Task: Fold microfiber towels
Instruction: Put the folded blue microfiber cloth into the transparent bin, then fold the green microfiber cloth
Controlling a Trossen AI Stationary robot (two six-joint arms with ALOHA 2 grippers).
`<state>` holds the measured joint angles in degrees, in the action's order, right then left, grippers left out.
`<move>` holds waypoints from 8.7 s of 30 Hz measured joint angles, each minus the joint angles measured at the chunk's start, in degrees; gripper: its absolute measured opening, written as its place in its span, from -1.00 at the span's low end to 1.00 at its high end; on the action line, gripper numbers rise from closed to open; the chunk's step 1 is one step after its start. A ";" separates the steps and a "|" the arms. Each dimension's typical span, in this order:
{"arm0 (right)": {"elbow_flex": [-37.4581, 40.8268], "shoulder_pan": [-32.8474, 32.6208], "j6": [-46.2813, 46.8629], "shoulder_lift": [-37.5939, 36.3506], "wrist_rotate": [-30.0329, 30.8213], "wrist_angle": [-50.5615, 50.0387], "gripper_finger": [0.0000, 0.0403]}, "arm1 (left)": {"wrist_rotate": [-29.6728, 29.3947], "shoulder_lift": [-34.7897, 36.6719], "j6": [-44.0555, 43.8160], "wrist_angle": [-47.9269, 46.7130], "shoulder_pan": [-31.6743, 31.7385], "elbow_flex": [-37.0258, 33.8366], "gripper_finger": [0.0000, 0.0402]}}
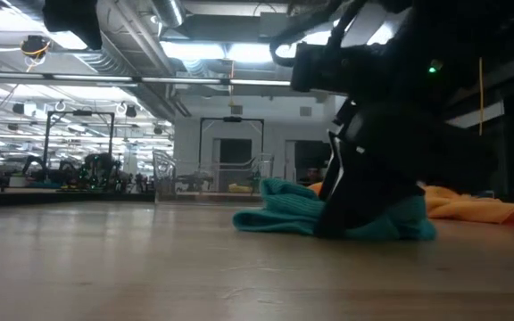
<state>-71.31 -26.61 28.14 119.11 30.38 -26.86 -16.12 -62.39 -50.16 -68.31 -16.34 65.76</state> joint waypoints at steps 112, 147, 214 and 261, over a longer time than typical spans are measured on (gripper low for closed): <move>-62.60 53.44 -46.27 6.77 -25.43 -25.66 -0.16 | -5.90 0.00 -2.22 2.38 -0.94 0.00 -0.87; -9.02 65.16 -13.81 -20.59 -34.54 -36.92 -0.16 | -11.93 -0.01 -5.19 2.48 -0.94 0.00 -0.87; -10.55 8.54 6.90 -36.37 -10.50 -4.32 -0.97 | -11.85 -0.26 -4.76 5.25 -0.96 0.00 -0.87; -2.67 2.71 10.13 -19.09 -16.49 -13.84 -0.40 | -11.87 -0.31 -4.78 12.66 -0.94 0.00 -0.87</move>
<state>-73.97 -23.90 38.27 100.02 13.89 -40.70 -27.99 -62.70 -54.94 -55.66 -17.28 65.76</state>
